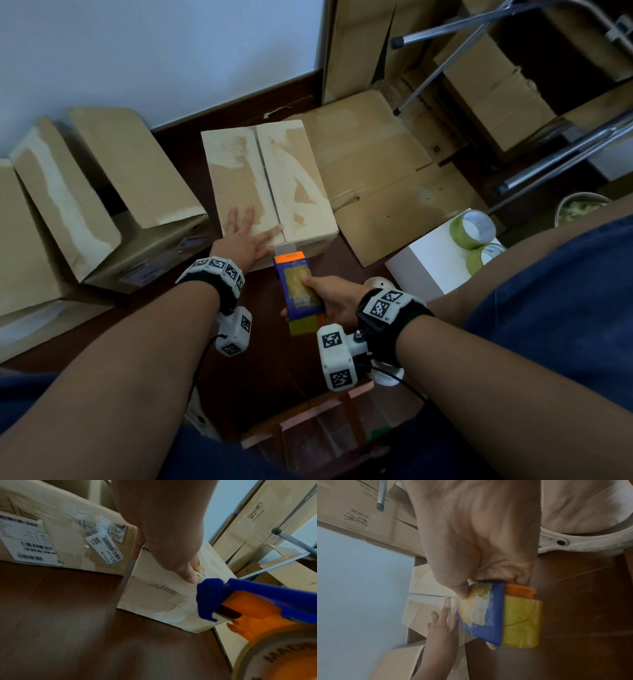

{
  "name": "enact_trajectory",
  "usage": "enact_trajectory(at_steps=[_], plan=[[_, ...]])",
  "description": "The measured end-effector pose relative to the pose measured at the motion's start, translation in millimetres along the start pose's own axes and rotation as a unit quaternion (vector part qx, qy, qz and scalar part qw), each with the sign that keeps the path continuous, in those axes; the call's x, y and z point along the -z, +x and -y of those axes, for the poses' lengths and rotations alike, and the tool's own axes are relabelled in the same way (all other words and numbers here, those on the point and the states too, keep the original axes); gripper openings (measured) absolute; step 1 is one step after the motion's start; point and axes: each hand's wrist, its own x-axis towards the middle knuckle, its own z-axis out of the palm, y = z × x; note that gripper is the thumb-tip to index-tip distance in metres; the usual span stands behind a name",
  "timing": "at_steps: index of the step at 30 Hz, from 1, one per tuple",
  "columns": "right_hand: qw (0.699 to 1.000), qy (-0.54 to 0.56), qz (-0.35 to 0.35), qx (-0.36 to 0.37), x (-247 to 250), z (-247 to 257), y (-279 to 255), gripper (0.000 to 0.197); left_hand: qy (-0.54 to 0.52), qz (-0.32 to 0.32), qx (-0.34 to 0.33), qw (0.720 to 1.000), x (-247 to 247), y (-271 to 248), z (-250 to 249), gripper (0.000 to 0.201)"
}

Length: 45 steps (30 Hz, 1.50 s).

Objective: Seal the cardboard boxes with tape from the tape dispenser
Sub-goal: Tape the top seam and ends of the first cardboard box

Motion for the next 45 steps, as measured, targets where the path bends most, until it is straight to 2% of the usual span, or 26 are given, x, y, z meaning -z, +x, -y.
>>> enact_trajectory(at_steps=[9,16,21,23,27,28,30,34,37,41,45], plan=[[1.0,-0.008,-0.026,-0.004,6.2,5.4,17.6,0.047,-0.028,-0.017,-0.02,0.999,-8.6,2.7,5.7,0.059],[0.999,-0.023,-0.035,-0.02,9.6,7.4,29.0,0.042,-0.127,-0.051,0.007,0.991,-8.7,4.8,11.2,0.088],[0.997,-0.034,-0.067,-0.025,16.4,11.5,42.2,0.034,-0.102,-0.042,-0.018,0.994,-11.6,5.0,16.9,0.095],[0.994,-0.064,-0.075,-0.038,18.1,15.1,46.5,0.034,-0.105,-0.039,-0.018,0.994,-11.2,5.5,17.3,0.095],[0.97,-0.211,-0.105,-0.054,27.9,10.5,77.9,0.042,-0.101,-0.029,-0.017,0.994,-7.8,6.8,16.9,0.095],[0.966,-0.231,-0.109,-0.05,34.1,6.9,94.9,0.047,-0.1,-0.025,-0.017,0.995,-6.9,7.4,17.6,0.095],[0.951,-0.279,-0.119,-0.067,26.0,10.0,95.4,0.068,-0.105,-0.018,-0.017,0.994,-4.7,8.6,18.1,0.095],[0.931,-0.331,-0.135,-0.069,15.8,24.2,88.1,0.05,-0.107,-0.006,-0.009,0.994,-0.4,8.4,18.1,0.093],[0.934,-0.316,-0.157,-0.048,19.8,24.3,102.0,0.052,-0.104,-0.005,-0.013,0.994,1.4,7.3,17.5,0.093],[0.937,-0.304,-0.171,-0.02,22.1,30.2,104.0,0.039,-0.099,-0.006,-0.014,0.995,2.5,5.6,17.3,0.094],[0.921,-0.35,-0.171,-0.022,25.0,27.9,108.0,0.048,-0.097,-0.002,-0.016,0.995,3.7,5.3,17.1,0.093]])
